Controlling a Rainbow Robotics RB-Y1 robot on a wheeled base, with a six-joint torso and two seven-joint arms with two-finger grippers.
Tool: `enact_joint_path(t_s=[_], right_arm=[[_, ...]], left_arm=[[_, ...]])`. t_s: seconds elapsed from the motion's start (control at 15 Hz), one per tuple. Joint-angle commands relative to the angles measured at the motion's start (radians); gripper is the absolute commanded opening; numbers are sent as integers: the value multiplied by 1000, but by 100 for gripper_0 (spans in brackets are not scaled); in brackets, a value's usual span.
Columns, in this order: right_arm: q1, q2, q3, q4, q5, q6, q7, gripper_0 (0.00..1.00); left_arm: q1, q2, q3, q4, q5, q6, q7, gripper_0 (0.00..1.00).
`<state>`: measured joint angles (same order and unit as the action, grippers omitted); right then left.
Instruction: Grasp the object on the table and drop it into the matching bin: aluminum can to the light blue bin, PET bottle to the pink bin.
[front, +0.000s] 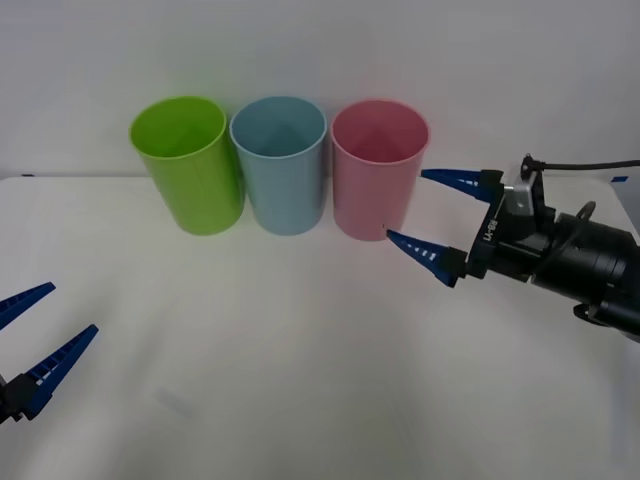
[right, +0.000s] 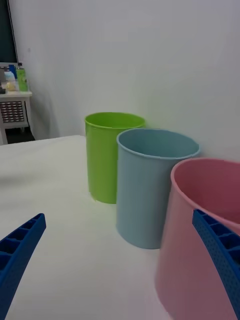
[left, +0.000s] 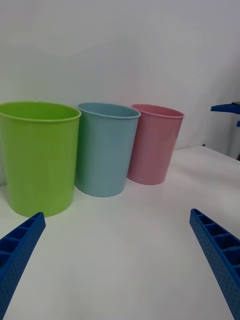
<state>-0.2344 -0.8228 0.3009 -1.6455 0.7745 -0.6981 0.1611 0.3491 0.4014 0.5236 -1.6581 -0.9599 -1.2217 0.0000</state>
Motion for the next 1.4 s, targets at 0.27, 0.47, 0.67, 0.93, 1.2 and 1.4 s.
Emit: enact_joint_path(t_s=[0.27,0.47,0.67,0.93,1.2,1.4], right_arm=[[214,2,-74,-50,-31,-17,132,100],[323,19,-151,-53,-31,-49,144,100],[406,54,-230,-53,-31,-103,143,100],[491,94,-307,-51,-31,-179,143,100],[544,111,-344,-51,-31,-228,144,100],[576,120,-370,-53,-29,-261,147,100]], left_arm=[[0,0,0,0,0,0,0,100],[0,0,0,0,0,0,0,100],[0,0,0,0,0,0,0,100],[0,0,0,0,0,0,0,100],[0,0,0,0,0,0,0,100],[0,0,0,0,0,0,0,100]])
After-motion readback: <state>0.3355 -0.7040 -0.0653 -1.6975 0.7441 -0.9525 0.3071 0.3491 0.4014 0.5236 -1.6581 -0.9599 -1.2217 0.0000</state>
